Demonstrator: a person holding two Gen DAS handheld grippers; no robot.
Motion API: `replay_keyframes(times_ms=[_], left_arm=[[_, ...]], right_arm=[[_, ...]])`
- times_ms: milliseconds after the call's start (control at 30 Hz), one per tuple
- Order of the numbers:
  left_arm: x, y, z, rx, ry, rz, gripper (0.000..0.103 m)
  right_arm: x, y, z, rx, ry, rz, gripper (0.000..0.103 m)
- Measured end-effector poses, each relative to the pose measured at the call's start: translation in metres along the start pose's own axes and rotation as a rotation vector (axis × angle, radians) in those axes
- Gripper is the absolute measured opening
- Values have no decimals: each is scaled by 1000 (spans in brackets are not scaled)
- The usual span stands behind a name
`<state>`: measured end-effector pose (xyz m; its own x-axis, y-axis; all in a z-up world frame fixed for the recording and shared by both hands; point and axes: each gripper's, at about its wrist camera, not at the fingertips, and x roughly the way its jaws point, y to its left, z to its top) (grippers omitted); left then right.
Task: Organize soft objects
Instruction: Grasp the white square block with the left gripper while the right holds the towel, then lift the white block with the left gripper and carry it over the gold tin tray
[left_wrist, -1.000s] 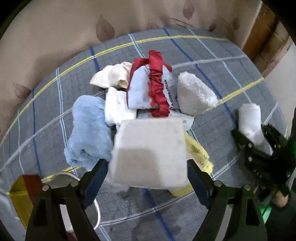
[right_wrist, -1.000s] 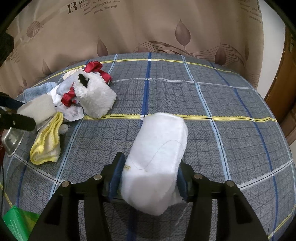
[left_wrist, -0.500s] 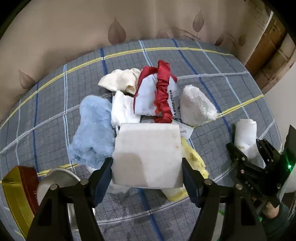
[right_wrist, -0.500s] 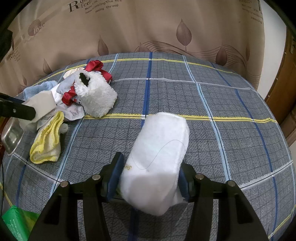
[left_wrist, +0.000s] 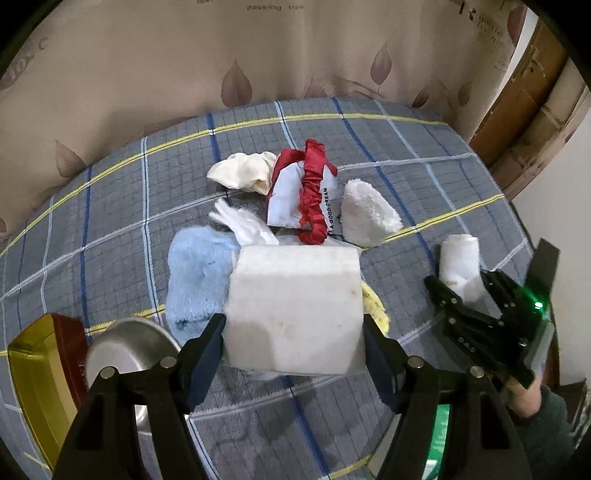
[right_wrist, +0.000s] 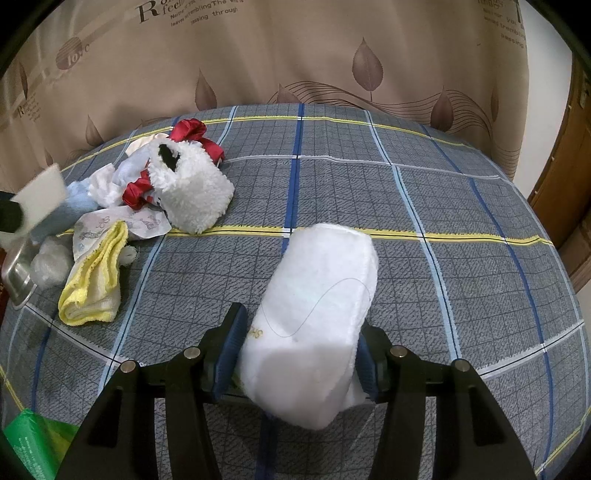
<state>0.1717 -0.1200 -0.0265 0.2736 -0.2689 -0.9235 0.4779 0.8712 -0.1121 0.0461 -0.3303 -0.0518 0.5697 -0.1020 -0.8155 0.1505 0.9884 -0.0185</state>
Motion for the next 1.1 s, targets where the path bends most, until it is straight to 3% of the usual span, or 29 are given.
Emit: replay_keyframes(times_ms=[233,400,733,1100], left_arm=[[-26,11,-6,-52,-16,-114,72],[-35,15,-9,-74,-23,-141,73],[-8,17,-20,-101,66,-147,75],[19,-25,-27,7,107,-102,75]], right_arm=[[0,0,0,0,0,-1,52],[0,0,0,-2,0,-1,52],[0,0,0,-2,0,-1,52],[-1,0,1,-2,0,-2,52]])
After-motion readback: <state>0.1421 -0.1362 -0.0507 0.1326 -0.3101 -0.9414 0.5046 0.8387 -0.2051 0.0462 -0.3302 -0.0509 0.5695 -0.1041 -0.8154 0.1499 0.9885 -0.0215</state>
